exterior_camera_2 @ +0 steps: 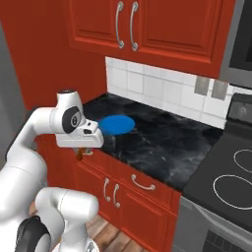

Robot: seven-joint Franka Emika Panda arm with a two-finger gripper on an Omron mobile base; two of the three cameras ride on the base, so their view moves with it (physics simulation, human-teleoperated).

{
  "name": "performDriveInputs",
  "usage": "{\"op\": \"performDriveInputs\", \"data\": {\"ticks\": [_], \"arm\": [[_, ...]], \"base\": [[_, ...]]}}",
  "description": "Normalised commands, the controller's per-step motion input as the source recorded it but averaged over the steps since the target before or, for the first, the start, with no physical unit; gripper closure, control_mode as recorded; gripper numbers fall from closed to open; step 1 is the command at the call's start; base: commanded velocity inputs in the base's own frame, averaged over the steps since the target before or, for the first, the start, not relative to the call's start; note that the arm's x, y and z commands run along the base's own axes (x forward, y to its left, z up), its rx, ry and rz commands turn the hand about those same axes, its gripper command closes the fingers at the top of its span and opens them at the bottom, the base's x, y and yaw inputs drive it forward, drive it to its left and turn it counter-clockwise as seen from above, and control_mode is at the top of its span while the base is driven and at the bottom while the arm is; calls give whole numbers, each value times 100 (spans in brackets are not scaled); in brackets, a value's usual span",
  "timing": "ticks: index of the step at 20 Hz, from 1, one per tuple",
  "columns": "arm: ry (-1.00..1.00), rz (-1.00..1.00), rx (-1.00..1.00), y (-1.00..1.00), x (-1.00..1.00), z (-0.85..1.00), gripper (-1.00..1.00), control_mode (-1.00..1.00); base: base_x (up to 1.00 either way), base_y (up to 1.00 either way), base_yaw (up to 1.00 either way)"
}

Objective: Place the chicken drumstick on the counter behind the older chicken drumstick on the same shelf of the fridge to maintain FIFO order. Close the fridge door when finished.

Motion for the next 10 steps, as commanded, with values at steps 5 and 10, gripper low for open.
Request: {"op": "performDriveInputs", "data": {"ticks": [5,10], "arm": [[0,0,0,0,0,0,100,100],[0,0,0,0,0,0,100,100]], "base": [[-62,-21,57],[-88,-10,48]]}}
